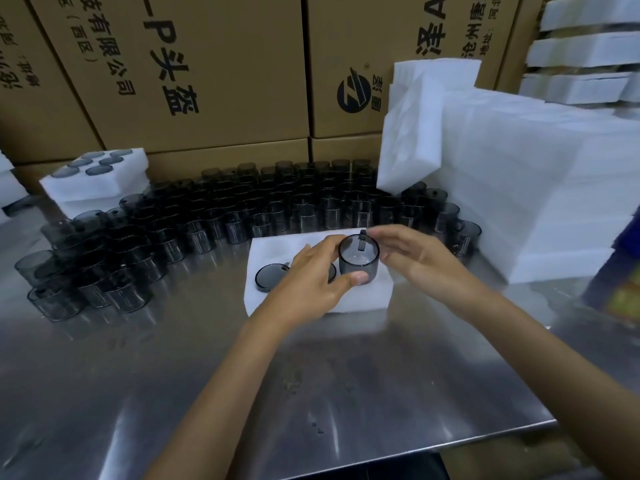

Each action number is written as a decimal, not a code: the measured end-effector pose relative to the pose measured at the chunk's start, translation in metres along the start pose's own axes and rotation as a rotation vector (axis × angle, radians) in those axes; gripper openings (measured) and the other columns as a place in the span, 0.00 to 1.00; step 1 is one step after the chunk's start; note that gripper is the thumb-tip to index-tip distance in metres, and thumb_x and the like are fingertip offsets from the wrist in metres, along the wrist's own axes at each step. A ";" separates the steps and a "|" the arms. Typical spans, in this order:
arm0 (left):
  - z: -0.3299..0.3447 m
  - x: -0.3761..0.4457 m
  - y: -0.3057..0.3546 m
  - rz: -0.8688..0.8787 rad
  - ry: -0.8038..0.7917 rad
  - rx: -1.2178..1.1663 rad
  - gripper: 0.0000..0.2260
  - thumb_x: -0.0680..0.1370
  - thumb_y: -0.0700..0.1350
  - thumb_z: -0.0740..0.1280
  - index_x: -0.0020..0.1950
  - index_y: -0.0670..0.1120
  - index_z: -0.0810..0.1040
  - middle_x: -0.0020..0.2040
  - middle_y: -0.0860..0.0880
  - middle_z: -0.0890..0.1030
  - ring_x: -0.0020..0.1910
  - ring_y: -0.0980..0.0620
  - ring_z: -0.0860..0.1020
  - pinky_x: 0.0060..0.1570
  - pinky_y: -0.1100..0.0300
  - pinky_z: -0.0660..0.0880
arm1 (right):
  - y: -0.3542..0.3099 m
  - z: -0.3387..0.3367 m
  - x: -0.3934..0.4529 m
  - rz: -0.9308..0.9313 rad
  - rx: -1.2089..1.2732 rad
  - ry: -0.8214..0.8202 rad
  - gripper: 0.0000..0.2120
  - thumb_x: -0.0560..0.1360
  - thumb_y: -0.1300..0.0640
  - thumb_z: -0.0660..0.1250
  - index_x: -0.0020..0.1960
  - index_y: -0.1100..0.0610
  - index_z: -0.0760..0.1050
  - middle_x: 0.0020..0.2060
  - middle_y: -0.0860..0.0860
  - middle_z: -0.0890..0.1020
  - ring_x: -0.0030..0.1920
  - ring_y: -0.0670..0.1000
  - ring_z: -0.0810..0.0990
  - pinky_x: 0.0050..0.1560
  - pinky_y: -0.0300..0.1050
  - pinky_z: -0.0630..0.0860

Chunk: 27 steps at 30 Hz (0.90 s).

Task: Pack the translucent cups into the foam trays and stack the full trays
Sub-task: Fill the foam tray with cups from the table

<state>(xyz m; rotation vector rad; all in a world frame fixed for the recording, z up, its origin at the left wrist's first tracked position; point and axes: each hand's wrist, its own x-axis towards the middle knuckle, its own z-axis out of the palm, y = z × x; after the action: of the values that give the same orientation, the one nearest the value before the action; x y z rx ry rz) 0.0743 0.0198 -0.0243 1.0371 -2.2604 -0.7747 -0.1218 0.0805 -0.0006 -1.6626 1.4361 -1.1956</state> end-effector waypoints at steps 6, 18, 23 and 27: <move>-0.002 0.011 -0.005 0.020 -0.071 0.060 0.24 0.74 0.68 0.60 0.67 0.62 0.64 0.56 0.59 0.77 0.37 0.62 0.74 0.41 0.56 0.70 | 0.011 0.002 -0.001 0.026 0.062 0.051 0.17 0.76 0.72 0.66 0.58 0.55 0.77 0.51 0.50 0.83 0.47 0.47 0.82 0.57 0.39 0.77; 0.007 0.018 -0.009 0.007 -0.018 0.197 0.34 0.72 0.72 0.61 0.76 0.69 0.53 0.61 0.59 0.70 0.62 0.57 0.64 0.58 0.55 0.64 | 0.041 0.014 -0.004 0.007 -0.040 0.187 0.20 0.71 0.59 0.77 0.57 0.45 0.75 0.54 0.39 0.81 0.57 0.39 0.78 0.53 0.35 0.69; 0.012 0.010 -0.017 0.012 0.047 0.214 0.32 0.71 0.76 0.58 0.73 0.69 0.58 0.65 0.56 0.72 0.65 0.52 0.69 0.57 0.56 0.68 | 0.055 0.022 -0.007 -0.076 -0.083 0.263 0.20 0.71 0.55 0.77 0.59 0.41 0.77 0.54 0.37 0.81 0.58 0.41 0.77 0.56 0.38 0.70; 0.016 0.011 -0.020 0.002 0.112 0.317 0.33 0.73 0.74 0.57 0.75 0.64 0.62 0.71 0.57 0.68 0.70 0.52 0.65 0.64 0.58 0.64 | 0.067 0.033 -0.007 -0.139 -0.124 0.335 0.18 0.71 0.46 0.73 0.59 0.36 0.76 0.55 0.32 0.79 0.58 0.42 0.75 0.55 0.37 0.70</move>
<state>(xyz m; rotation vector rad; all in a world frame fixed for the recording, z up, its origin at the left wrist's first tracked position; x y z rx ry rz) 0.0672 0.0045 -0.0469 1.1873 -2.3324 -0.3522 -0.1186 0.0700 -0.0750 -1.7286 1.6436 -1.5491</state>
